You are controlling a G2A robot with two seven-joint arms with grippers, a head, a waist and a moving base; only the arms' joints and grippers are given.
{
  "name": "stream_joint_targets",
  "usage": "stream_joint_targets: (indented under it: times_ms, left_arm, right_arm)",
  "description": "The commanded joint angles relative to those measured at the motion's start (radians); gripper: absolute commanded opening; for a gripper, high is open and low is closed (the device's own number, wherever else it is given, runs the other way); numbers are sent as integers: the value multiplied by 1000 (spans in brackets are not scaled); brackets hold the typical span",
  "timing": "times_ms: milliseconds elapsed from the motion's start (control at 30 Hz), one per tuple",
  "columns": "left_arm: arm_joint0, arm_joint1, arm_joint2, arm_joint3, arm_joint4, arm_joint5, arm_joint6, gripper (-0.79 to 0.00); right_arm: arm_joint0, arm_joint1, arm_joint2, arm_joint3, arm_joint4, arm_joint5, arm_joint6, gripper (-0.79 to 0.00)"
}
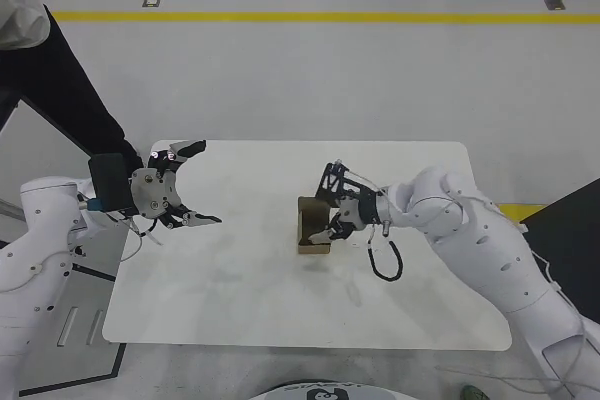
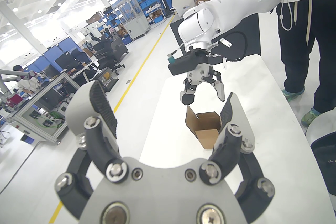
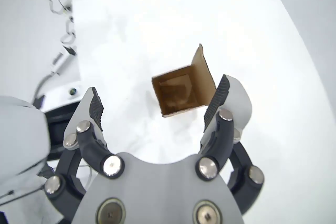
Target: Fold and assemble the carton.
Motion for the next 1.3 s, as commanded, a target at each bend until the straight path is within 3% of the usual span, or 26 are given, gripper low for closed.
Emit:
stream_joint_targets:
  times_ms: [0,200,500,567,767,1133,1267]
  left_arm:
    - [0,0,0,0,0,0,0,0]
    - [0,0,0,0,0,0,0,0]
    - [0,0,0,0,0,0,0,0]
    - [0,0,0,0,0,0,0,0]
    - [0,0,0,0,0,0,0,0]
    - [2,-1,2,0,-5,2,-2,0]
    - [11,6,72,10,-102,0,-137,0]
  right_arm:
    - [-20,8,27,25,148,-10,31,0]
    - [-64,32,93,82,498,47,199,0]
    - [-64,32,93,82,498,47,199,0]
    - [-94,31,96,94,568,56,165,0]
    - [-146,49,145,147,748,139,263,0]
    - [-171,59,176,152,782,145,298,0]
    - [-171,59,176,152,782,145,298,0]
